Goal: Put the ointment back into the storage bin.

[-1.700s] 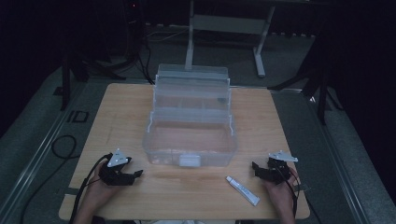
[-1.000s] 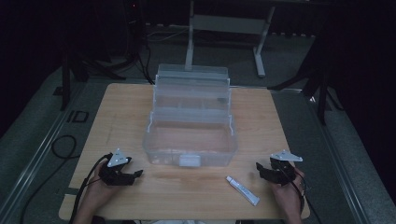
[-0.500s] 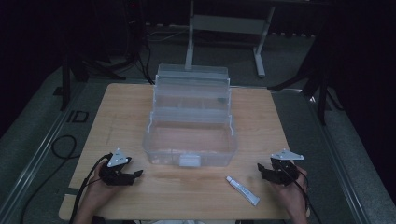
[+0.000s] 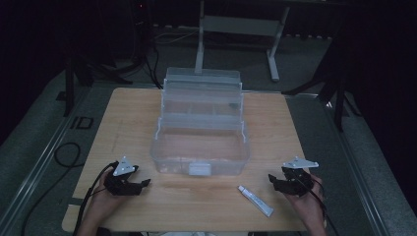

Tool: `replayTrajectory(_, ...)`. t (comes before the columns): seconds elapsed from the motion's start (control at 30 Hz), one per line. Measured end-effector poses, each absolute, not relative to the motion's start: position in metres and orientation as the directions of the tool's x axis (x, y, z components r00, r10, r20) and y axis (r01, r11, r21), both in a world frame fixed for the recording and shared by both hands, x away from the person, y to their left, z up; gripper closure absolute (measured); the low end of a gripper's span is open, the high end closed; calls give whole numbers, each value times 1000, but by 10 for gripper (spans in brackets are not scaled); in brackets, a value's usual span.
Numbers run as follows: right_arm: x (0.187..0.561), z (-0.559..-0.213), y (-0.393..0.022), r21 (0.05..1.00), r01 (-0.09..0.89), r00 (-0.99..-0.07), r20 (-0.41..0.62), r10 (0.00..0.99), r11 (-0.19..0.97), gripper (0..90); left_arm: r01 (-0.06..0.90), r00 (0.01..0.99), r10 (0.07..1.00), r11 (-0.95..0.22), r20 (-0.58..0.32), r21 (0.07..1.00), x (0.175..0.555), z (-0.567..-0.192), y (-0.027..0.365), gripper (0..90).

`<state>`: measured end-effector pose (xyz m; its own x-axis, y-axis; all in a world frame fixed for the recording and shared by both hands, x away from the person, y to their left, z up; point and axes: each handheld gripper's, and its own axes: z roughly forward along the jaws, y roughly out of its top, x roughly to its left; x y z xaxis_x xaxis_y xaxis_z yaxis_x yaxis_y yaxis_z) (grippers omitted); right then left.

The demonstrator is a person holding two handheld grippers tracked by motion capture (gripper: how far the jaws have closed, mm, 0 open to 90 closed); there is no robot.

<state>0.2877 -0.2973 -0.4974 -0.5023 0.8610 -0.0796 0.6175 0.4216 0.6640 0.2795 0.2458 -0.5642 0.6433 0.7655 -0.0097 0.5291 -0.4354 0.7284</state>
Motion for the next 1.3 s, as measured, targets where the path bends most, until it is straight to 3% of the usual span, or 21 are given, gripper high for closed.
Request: replayTrajectory(1.3,278,-490,-254,529,582,-673,-114,731,618,420,529,643,766,-436,-9,728,280,-564,246,274)
